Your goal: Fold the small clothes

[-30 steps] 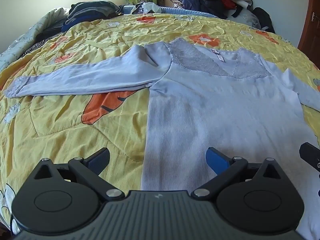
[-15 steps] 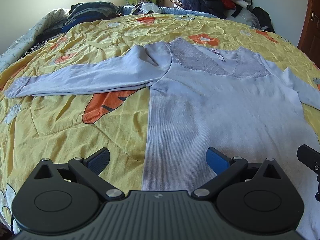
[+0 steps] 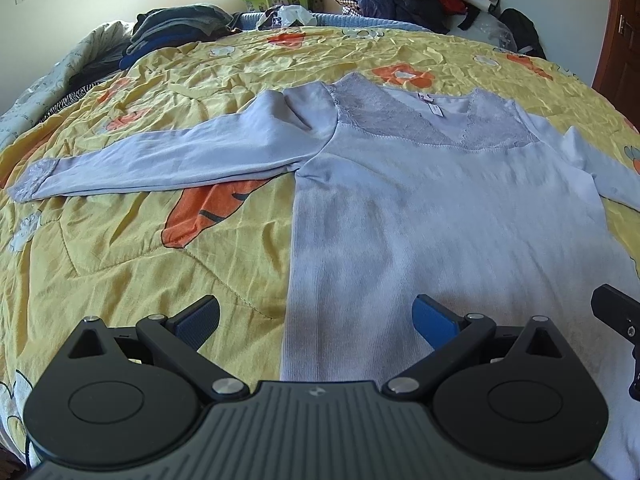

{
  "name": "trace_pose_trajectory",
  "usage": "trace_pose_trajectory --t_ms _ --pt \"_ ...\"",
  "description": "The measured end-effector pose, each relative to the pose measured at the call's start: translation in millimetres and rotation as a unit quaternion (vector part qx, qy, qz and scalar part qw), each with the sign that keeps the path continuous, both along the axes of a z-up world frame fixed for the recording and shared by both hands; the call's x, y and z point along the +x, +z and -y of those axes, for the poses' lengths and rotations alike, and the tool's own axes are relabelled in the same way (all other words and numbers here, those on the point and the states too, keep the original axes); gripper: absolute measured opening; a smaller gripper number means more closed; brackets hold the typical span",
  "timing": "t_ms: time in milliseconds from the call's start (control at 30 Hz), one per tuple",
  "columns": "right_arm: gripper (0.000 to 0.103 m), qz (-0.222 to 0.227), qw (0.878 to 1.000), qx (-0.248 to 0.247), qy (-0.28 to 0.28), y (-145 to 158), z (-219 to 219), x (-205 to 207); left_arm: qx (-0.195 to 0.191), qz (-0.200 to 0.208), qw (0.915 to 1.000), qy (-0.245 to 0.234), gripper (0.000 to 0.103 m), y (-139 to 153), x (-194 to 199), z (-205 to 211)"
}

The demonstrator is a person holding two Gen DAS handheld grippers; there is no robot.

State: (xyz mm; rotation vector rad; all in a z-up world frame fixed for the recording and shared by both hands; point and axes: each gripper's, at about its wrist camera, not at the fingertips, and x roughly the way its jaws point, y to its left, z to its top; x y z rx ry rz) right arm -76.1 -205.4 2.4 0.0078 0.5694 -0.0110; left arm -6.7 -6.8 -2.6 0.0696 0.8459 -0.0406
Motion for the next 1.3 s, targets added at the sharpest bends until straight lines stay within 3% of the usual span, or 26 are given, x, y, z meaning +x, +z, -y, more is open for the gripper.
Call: trace_pose_trajectory --t_ms 867,1033,1200,1300 --pt "0.103 0.008 0.999 0.028 -0.020 0 24 7 0.015 -0.002 0.9997 -0.017 0.103 -1 12 13" --pt "0.103 0.012 0.998 0.047 -0.048 -1 56 14 0.013 0.014 0.9994 -0.030 0.103 7 19 20" --pt "0.102 0.022 0.989 0.105 -0.101 -3 110 15 0.008 0.020 0.9989 -0.042 0.103 10 29 26" --pt "0.092 0.038 0.977 0.145 -0.150 -6 149 10 0.003 0.021 0.9986 -0.048 0.103 11 33 29"
